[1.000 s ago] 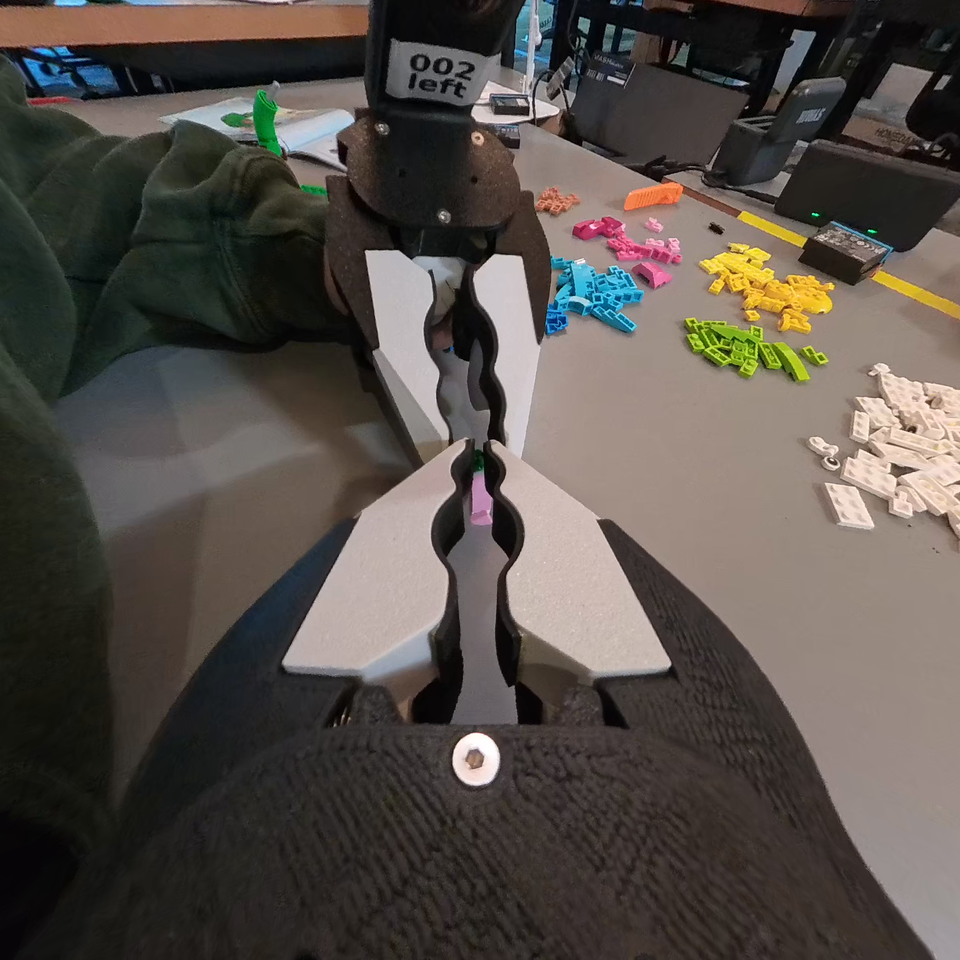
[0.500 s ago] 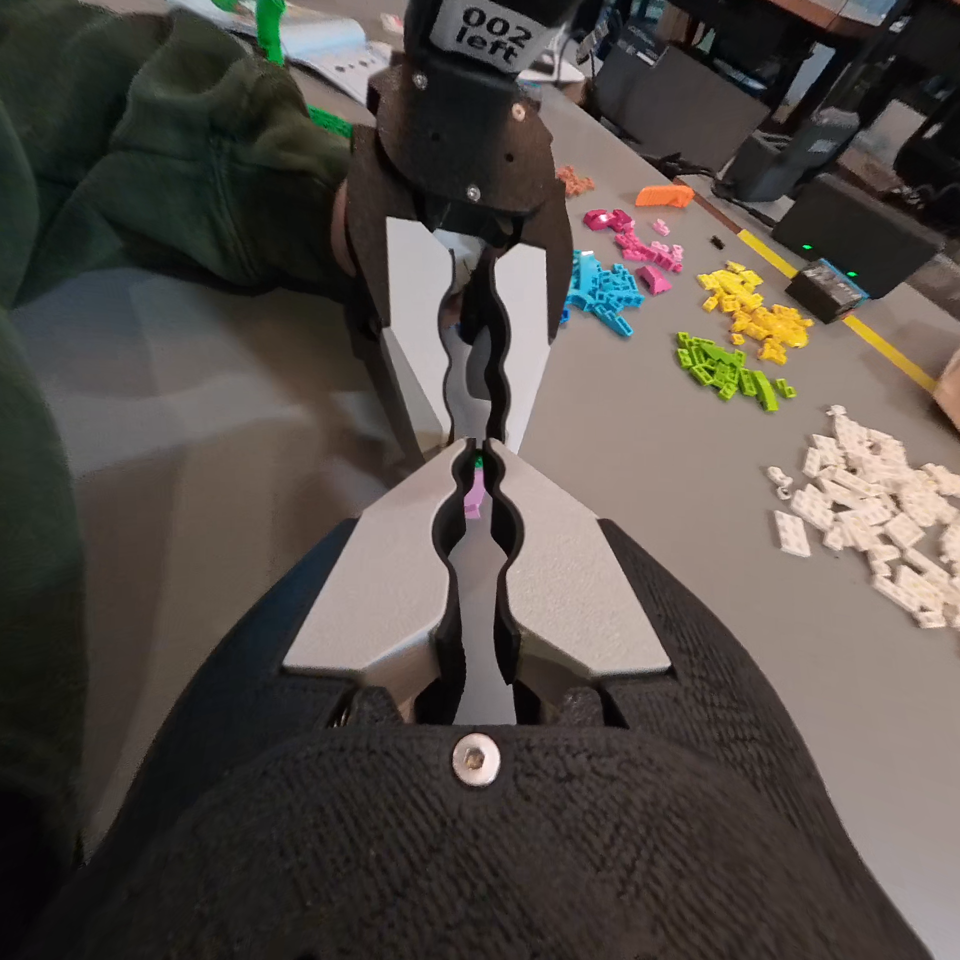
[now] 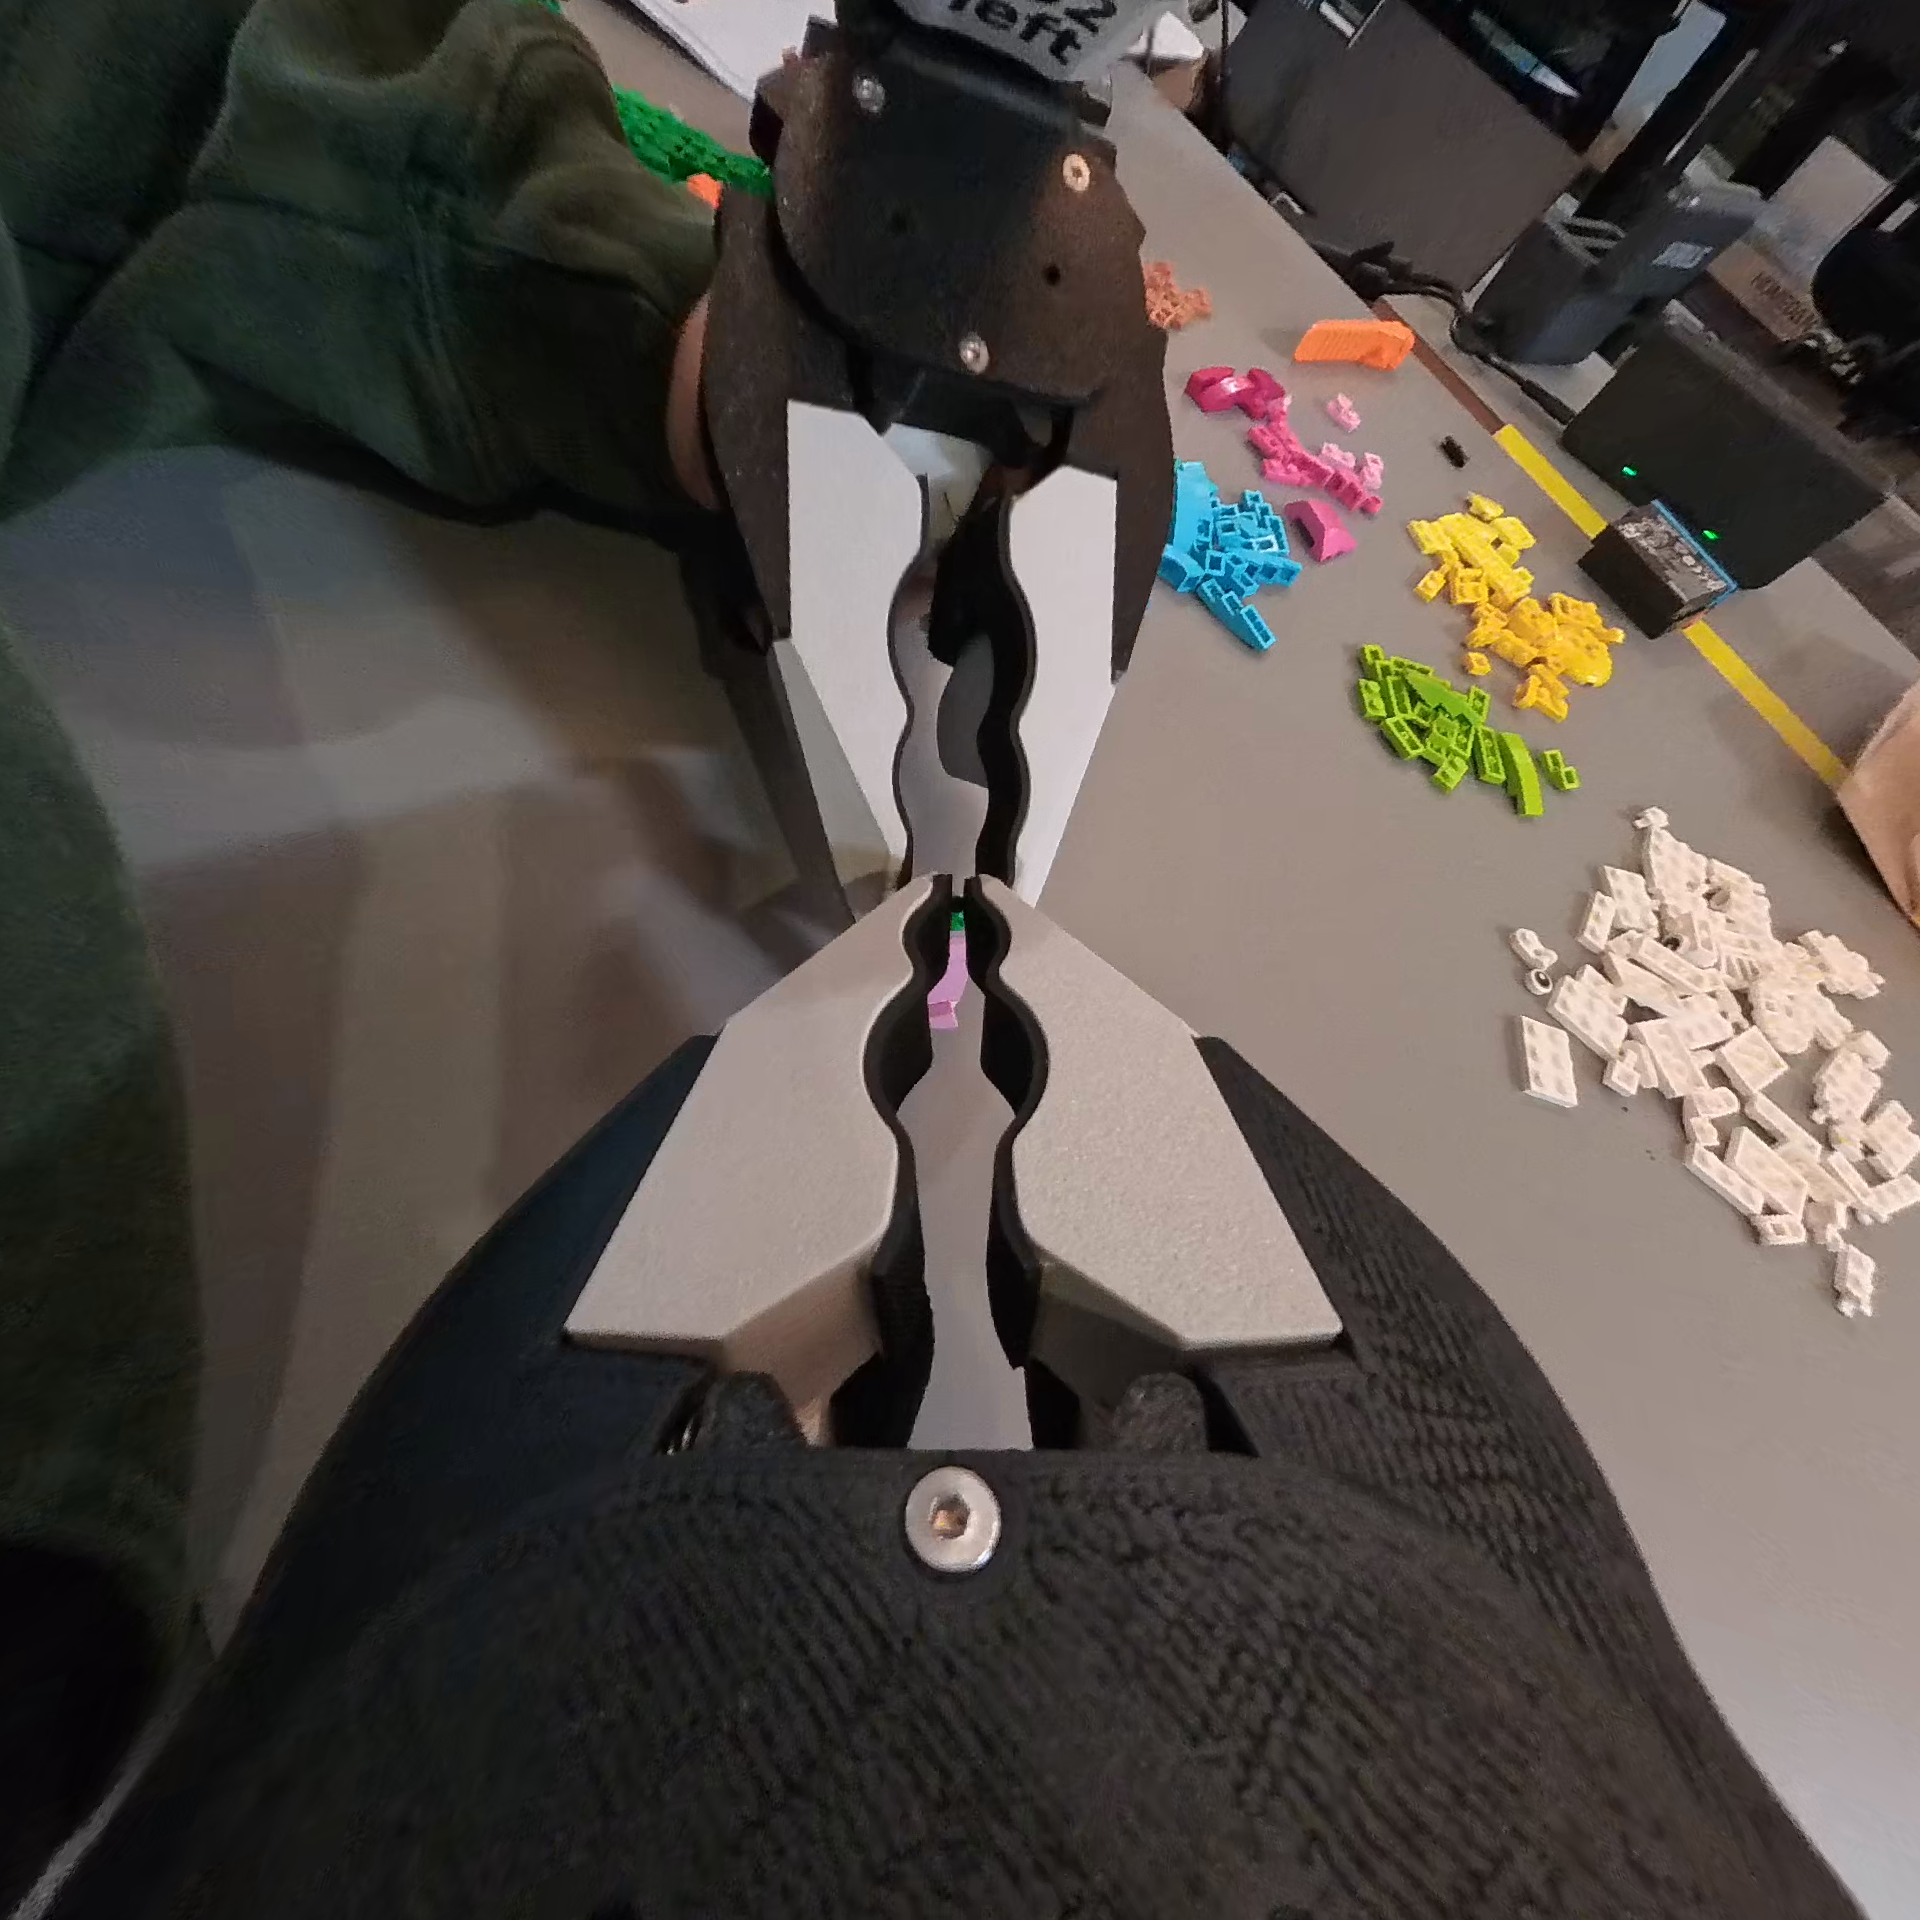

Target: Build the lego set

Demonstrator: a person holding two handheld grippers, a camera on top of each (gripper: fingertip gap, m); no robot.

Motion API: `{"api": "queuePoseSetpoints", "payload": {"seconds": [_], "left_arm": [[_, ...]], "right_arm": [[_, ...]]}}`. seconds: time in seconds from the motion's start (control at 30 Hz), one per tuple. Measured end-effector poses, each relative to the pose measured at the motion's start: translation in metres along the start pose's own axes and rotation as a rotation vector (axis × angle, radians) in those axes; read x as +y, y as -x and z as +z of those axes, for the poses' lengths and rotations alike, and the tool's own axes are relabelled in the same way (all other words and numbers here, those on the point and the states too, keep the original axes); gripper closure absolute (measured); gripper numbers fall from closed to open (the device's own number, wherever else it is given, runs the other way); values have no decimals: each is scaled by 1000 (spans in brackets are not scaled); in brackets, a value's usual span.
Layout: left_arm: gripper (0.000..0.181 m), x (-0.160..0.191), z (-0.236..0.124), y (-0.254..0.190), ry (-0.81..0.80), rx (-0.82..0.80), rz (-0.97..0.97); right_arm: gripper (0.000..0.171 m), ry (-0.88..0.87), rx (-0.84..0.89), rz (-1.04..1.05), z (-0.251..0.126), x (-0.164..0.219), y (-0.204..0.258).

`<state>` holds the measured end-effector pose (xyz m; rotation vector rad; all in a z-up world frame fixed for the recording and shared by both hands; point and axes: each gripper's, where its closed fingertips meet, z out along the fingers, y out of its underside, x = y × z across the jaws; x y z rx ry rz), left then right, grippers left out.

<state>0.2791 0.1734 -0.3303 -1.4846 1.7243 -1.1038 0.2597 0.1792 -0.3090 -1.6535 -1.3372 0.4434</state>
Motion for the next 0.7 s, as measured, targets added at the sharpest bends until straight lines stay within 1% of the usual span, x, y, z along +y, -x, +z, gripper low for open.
{"api": "queuePoseSetpoints", "payload": {"seconds": [0.03,0.27,0.6,0.7], "left_arm": [[164,0,0,0,3,-1,2],[164,2,1,-1,15,4,9],[164,5,4,-2,38,1,24],[164,3,2,-2,23,4,16]], "right_arm": [[170,9,2,-5,0,1,0],[170,39,10,-67,3,1,4],[170,69,-9,-72,2,5,5],[170,83,1,-115,1,3,6]]}}
